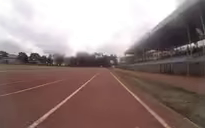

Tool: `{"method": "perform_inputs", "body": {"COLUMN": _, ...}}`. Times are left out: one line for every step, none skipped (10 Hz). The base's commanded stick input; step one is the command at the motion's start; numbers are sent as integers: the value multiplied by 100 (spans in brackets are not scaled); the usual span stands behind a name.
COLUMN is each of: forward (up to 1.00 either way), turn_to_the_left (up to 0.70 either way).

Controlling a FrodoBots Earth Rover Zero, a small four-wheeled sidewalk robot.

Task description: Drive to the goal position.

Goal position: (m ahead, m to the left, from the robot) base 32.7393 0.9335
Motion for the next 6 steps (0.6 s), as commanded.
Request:
{"method": "perform_inputs", "body": {"forward": 70, "turn_to_the_left": 0}}
{"method": "perform_inputs", "body": {"forward": 70, "turn_to_the_left": 0}}
{"method": "perform_inputs", "body": {"forward": 70, "turn_to_the_left": 0}}
{"method": "perform_inputs", "body": {"forward": 70, "turn_to_the_left": 0}}
{"method": "perform_inputs", "body": {"forward": 70, "turn_to_the_left": 0}}
{"method": "perform_inputs", "body": {"forward": 70, "turn_to_the_left": 0}}
